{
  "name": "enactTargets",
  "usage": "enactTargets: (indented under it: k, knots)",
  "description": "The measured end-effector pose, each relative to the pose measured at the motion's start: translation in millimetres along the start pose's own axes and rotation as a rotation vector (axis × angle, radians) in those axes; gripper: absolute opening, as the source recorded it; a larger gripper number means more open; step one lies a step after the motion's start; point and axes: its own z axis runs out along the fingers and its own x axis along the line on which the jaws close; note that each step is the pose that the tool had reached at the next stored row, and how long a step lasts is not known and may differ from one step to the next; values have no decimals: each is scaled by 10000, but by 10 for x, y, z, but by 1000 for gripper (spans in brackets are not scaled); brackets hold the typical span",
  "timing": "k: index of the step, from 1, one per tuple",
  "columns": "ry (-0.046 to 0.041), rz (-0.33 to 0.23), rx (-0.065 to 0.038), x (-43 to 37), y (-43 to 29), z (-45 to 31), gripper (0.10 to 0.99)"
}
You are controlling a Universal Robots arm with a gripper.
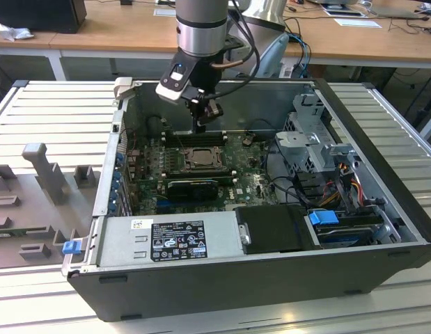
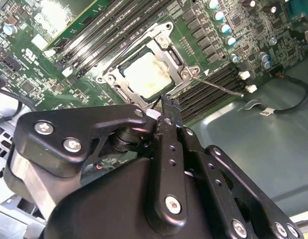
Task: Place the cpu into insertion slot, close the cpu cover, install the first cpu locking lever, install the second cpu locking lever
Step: 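Install the first cpu locking lever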
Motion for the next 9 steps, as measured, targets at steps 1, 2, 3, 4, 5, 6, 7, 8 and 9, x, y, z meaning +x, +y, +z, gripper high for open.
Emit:
enactTargets:
  k: [1, 2, 3, 4, 5, 6, 7, 8, 9]
  knots:
    - [4, -94, 3, 0, 0, 0, 106]
    - [6, -145, 5, 0, 0, 0, 106]
    - [8, -211, 8, 0, 0, 0, 106]
    - [13, -331, 12, 0, 0, 0, 106]
    - [15, -398, 15, 0, 0, 0, 106]
    - [18, -475, 18, 0, 0, 0, 106]
    - [23, -602, 24, 0, 0, 0, 106]
    - [25, -665, 26, 0, 0, 0, 106]
    - [29, -779, 30, 0, 0, 0, 106]
